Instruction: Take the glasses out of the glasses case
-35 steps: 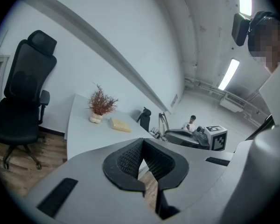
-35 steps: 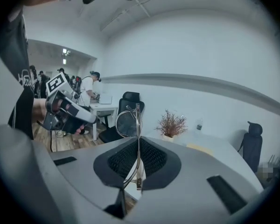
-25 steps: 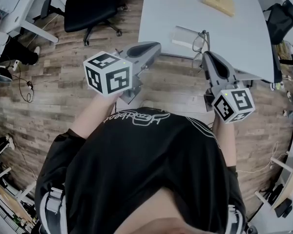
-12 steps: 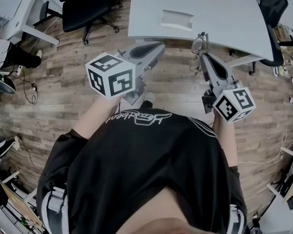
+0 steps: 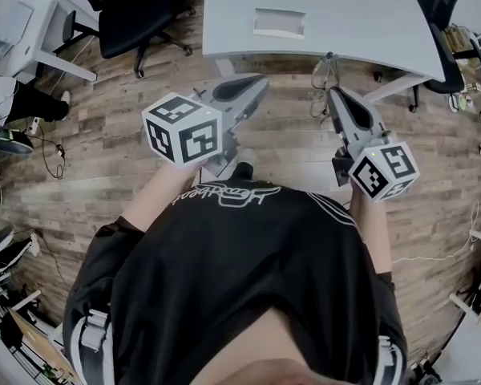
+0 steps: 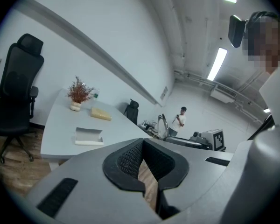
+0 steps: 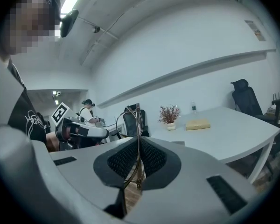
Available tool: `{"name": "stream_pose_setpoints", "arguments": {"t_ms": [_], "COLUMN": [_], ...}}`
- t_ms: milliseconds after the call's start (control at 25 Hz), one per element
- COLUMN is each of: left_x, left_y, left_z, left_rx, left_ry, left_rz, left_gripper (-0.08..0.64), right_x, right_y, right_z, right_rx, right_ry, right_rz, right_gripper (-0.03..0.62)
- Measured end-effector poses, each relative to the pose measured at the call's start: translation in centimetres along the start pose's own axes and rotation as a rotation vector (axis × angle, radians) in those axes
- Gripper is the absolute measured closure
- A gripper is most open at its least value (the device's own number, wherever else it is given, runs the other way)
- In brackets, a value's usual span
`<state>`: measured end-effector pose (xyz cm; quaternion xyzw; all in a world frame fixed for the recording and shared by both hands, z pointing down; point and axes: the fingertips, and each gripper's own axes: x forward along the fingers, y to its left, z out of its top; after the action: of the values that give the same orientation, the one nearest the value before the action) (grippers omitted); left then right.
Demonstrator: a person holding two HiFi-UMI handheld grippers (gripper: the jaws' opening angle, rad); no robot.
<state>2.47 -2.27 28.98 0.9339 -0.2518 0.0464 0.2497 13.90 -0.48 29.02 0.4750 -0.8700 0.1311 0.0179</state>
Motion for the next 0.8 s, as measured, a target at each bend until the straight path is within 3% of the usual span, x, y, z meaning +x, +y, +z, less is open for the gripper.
{"name": "stream_pose_setpoints", "arguments": {"t_ms": [800], "left_x": [1.5], "left_y": [1.3], "left_z": [1.0], "left_rx": [0.001], "left_ry": [0.013], "left_rz": [-0.014], "left_gripper": [0.554], "right_x": [1.3], "right_y": [-0.7], "right_z": [0.1], "right_rx": [0.004], "right_ry": [0.012], "right_rz": [0.002], "right_gripper": [0.574]}}
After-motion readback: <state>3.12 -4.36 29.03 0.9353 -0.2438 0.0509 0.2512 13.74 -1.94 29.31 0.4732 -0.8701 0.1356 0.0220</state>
